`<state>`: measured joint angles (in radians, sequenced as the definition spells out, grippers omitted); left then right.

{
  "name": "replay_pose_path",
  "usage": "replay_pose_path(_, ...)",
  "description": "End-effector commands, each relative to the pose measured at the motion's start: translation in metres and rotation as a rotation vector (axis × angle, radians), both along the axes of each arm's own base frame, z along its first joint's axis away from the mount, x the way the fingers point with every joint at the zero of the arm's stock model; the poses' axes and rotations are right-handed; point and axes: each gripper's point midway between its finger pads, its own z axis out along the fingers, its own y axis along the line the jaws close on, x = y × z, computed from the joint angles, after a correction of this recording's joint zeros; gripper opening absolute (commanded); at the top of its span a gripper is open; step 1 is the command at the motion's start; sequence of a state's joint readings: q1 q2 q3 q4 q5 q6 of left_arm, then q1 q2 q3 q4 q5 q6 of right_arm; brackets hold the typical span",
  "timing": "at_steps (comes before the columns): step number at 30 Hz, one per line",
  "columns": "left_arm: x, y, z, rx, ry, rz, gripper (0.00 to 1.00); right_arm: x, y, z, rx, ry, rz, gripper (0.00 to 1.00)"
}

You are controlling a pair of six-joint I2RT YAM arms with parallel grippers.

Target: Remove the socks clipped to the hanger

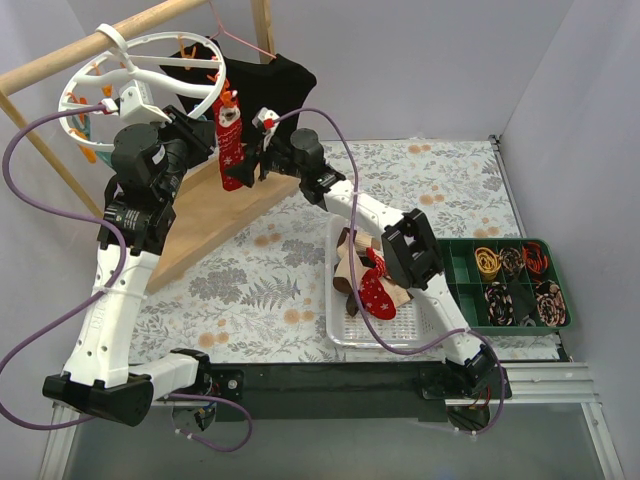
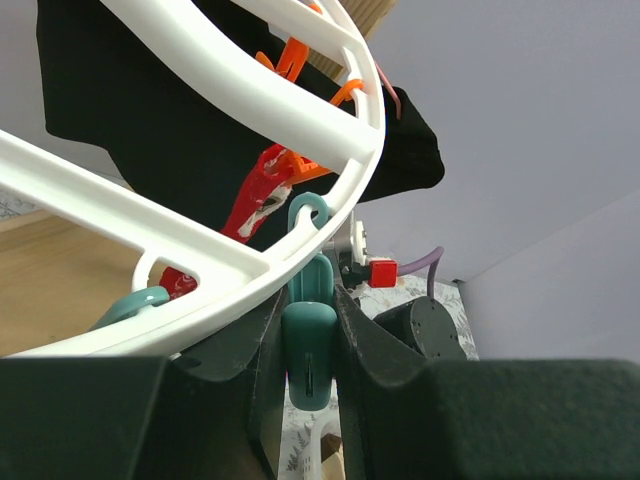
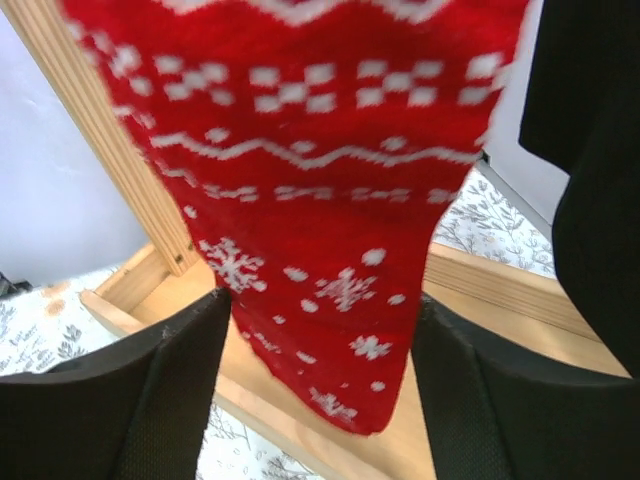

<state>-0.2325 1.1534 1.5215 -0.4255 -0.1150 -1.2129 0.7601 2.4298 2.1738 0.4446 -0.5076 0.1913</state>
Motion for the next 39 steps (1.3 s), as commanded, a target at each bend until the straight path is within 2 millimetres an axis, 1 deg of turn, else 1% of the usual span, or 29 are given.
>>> replay_pose_path(1, -0.018, -0.012, 0.013, -0.004, -0.022, -0.079, 0.0, -0.001, 0.003, 0.045, 0.136, -0.021, 0.027, 0.67)
replay_pose_path(2, -0.018, -0.012, 0.013, -0.004, -0.02, -0.079, 0.0, -0.002, 0.004, 0.047, 0.143, -0.025, 0.029, 0.58)
replay_pose_path(4, -0.018, -0.012, 0.01, -0.003, -0.016, -0.079, 0.0, -0.004, 0.002, 0.054, 0.156, -0.021, 0.029, 0.49)
replay_pose_path(5, -0.018, -0.012, 0.009, -0.004, -0.014, -0.079, 0.0, -0.005, 0.002, 0.055, 0.159, -0.022, 0.03, 0.38)
replay_pose_path(6, -0.018, -0.011, 0.009, -0.005, -0.015, -0.077, 0.0, -0.006, 0.0, 0.062, 0.168, -0.028, 0.028, 0.33)
replay_pose_path(7, -0.017, -0.012, 0.008, -0.005, -0.012, -0.079, 0.0, -0.007, -0.001, 0.064, 0.168, -0.026, 0.03, 0.28)
replay_pose_path(8, -0.018, -0.012, 0.008, -0.005, -0.012, -0.08, 0.0, -0.008, -0.002, 0.064, 0.166, -0.026, 0.029, 0.16)
replay_pose_path(9, -0.017, -0.012, 0.007, -0.005, -0.011, -0.08, 0.0, -0.011, -0.006, 0.076, 0.176, -0.034, 0.026, 0.11)
replay_pose_path(10, -0.016, -0.012, 0.005, -0.004, -0.006, -0.079, 0.0, -0.012, -0.007, 0.071, 0.166, -0.021, 0.022, 0.06)
replay_pose_path(11, -0.016, -0.012, 0.004, -0.005, -0.003, -0.077, 0.0, -0.014, -0.009, 0.075, 0.166, -0.025, 0.02, 0.01)
replay_pose_path(12, -0.015, -0.012, 0.003, -0.004, 0.0, -0.074, 0.0, -0.02, -0.015, 0.091, 0.178, -0.044, 0.025, 0.01)
replay_pose_path(13, -0.015, -0.011, 0.002, -0.006, 0.0, -0.071, 0.0, -0.021, -0.017, 0.082, 0.159, -0.024, 0.02, 0.01)
replay_pose_path(14, -0.014, -0.011, 0.0, -0.005, 0.005, -0.07, 0.0, -0.024, -0.02, 0.084, 0.154, -0.028, 0.015, 0.01)
replay_pose_path(15, -0.014, -0.011, -0.001, -0.006, 0.007, -0.067, 0.0, -0.029, -0.029, 0.099, 0.164, -0.044, 0.004, 0.01)
replay_pose_path(16, -0.014, -0.009, -0.002, -0.006, 0.005, -0.059, 0.04, -0.032, -0.033, 0.102, 0.161, -0.048, -0.007, 0.01)
replay_pose_path(17, -0.014, -0.008, -0.005, -0.007, 0.008, -0.053, 0.1, -0.032, -0.036, 0.089, 0.135, -0.026, -0.02, 0.01)
replay_pose_path(18, -0.014, -0.008, -0.005, -0.009, 0.007, -0.05, 0.21, -0.037, -0.044, 0.105, 0.147, -0.045, -0.036, 0.01)
replay_pose_path(20, -0.016, -0.007, -0.004, -0.017, -0.003, -0.048, 0.32, -0.042, -0.051, 0.108, 0.136, -0.043, -0.041, 0.01)
replay_pose_path(21, -0.017, -0.007, -0.003, -0.024, -0.005, -0.05, 0.39, -0.049, -0.056, 0.113, 0.132, -0.052, -0.034, 0.01)
replay_pose_path(23, -0.02, -0.01, 0.001, -0.031, -0.016, -0.069, 0.46, -0.054, -0.06, 0.114, 0.116, -0.046, -0.028, 0.01)
replay_pose_path(24, -0.022, -0.012, 0.004, -0.034, -0.023, -0.079, 0.5, -0.057, -0.063, 0.119, 0.112, -0.048, -0.03, 0.01)
replay_pose_path(28, -0.031, -0.018, 0.007, -0.065, -0.028, -0.122, 0.55, -0.063, -0.072, 0.122, 0.071, -0.051, -0.049, 0.01)
replay_pose_path(30, -0.043, -0.024, 0.011, -0.08, -0.04, -0.169, 0.55, -0.067, -0.077, 0.125, 0.059, -0.041, -0.059, 0.01)
replay_pose_path(31, -0.046, -0.025, 0.009, -0.085, -0.035, -0.176, 0.56, -0.069, -0.078, 0.124, 0.049, -0.035, -0.056, 0.01)
replay_pose_path(32, -0.049, -0.025, 0.01, -0.098, -0.033, -0.178, 0.56, -0.071, -0.08, 0.124, 0.042, -0.033, -0.055, 0.01)
replay_pose_path(33, -0.055, -0.023, 0.013, -0.107, -0.041, -0.176, 0.57, -0.075, -0.081, 0.13, 0.041, -0.04, -0.053, 0.01)
replay_pose_path(35, -0.061, -0.022, 0.012, -0.13, -0.032, -0.173, 0.57, -0.08, -0.082, 0.129, 0.011, -0.038, -0.053, 0.01)
replay_pose_path(38, -0.073, -0.019, 0.014, -0.168, -0.034, -0.166, 0.57, -0.091, -0.08, 0.133, -0.03, -0.046, -0.061, 0.01)
replay_pose_path(39, -0.075, -0.018, 0.015, -0.199, -0.028, -0.161, 0.57, -0.098, -0.076, 0.136, -0.045, -0.077, -0.069, 0.01)
